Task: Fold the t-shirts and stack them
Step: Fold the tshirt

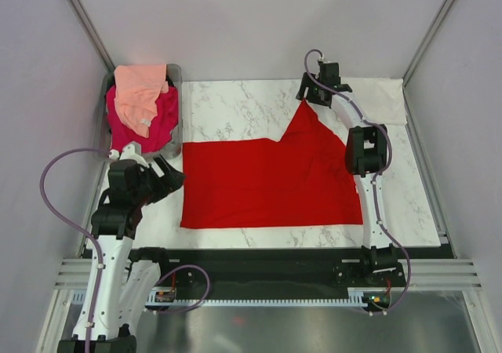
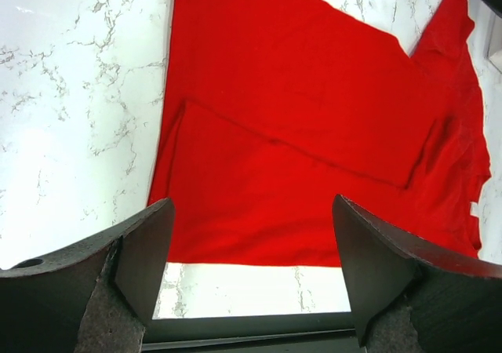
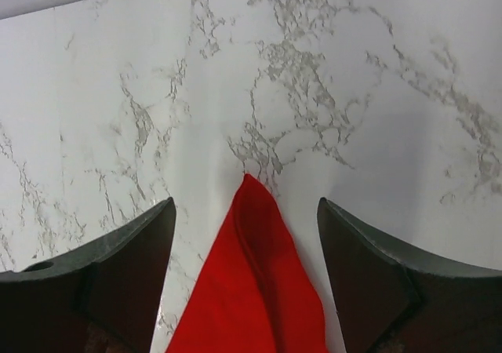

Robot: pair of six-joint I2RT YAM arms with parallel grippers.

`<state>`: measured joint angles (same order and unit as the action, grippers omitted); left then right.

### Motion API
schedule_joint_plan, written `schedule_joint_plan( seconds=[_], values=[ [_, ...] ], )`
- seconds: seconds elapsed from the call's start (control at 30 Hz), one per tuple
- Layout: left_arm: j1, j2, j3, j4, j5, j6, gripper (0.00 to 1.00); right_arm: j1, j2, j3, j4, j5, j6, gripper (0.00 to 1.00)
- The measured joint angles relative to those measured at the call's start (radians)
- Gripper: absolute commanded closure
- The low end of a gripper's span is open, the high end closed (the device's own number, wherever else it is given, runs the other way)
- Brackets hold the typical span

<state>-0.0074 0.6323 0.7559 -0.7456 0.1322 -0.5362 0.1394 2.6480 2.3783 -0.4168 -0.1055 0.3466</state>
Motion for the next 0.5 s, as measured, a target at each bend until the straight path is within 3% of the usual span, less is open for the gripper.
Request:
schedule_joint_plan(
  seconds=[0.13, 0.17, 0.27, 0.3, 0.5],
  values=[
    [0.000, 0.000, 0.000, 0.000, 0.000, 0.000, 0.12, 0.000, 0.013, 0.005, 0.022, -0.007, -0.014, 0.51],
    [0.000, 0.000, 0.000, 0.000, 0.000, 0.000, 0.12, 0.000, 0.019, 0.005, 0.024, -0.009, -0.018, 0.64],
    [0.000, 0.003, 0.000, 0.000, 0.000, 0.000, 0.13, 0.000, 0.024, -0.004, 0.041, -0.014, -0.020, 0.83],
    [0.000, 0.003, 0.000, 0.000, 0.000, 0.000, 0.13, 0.000, 0.024, -0.015, 0.049, -0.014, -0.018, 0.97],
    [0.000, 0.006, 0.000, 0.001, 0.000, 0.000, 0.14, 0.000, -0.027, -0.108, 0.089, -0.007, 0.002, 1.00]
  ],
)
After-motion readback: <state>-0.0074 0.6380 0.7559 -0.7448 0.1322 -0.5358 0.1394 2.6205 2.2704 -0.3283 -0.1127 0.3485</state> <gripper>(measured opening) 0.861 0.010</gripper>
